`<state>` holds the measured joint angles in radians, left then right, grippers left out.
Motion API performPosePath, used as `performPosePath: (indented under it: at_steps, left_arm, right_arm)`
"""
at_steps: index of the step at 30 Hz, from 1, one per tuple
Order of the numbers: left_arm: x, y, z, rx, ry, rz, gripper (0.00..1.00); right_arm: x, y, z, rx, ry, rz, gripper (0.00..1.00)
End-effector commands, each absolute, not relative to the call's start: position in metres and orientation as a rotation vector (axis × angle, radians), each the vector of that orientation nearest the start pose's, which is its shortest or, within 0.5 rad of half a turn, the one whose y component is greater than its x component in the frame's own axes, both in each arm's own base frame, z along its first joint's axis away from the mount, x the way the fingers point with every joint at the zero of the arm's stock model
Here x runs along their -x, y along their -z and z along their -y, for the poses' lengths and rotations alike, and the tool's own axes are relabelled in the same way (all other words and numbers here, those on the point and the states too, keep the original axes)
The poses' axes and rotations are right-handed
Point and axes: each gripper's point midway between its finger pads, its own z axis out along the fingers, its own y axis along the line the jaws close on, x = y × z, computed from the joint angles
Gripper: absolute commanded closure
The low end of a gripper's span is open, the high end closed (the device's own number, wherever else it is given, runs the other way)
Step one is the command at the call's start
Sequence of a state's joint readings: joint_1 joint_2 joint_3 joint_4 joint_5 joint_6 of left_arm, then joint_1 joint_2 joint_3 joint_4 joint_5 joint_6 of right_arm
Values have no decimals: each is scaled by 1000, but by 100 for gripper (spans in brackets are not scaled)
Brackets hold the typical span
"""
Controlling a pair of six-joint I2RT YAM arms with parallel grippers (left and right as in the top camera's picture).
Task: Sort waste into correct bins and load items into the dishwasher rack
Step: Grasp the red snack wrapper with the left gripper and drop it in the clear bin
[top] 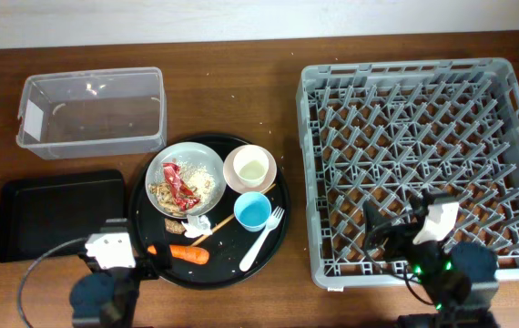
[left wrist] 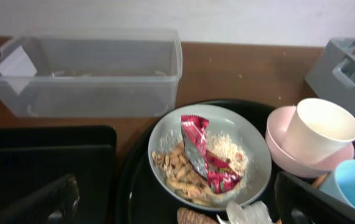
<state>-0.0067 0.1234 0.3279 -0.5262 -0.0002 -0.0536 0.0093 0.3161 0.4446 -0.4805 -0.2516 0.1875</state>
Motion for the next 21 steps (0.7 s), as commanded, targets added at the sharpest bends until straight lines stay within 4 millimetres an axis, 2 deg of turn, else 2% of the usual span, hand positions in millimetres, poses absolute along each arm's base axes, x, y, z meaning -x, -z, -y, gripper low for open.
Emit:
performPosePath:
  at_steps: [1,5,8,10,11,13,18,20,21]
  left_arm:
    - [-223,-202,10,27,92,-1982,1]
    - [-241,-211,31,-28,223,-2227,1]
    - [-258,-211,33,-9,252,-2472,1]
    - [-271,-208,34,0,260,-2554,1]
    - [-284,-196,34,7,264,-2606,1]
    - [-298,-171,35,15,272,-2681,1]
    - [-312,-91,40,48,319,-2926,3]
    - [-317,-67,50,51,411,-2976,32]
    - [-320,-62,51,51,424,-2977,53]
  right_arm:
    - [-230,-227,-56,6,-448,-2066,2]
    - [-224,-235,-55,-41,-459,-2290,2]
    - [-221,-226,-55,-66,-459,-2380,2]
    - [-221,-221,-55,-72,-460,-2403,2]
    - [-220,-217,-55,-77,-461,-2427,1]
    - [-219,-213,-54,-83,-462,-2449,2]
    - [-220,-206,-55,-92,-464,-2485,2]
    - [-220,-204,-55,-95,-465,-2498,2]
    - [-220,-203,-55,-97,-465,-2505,2]
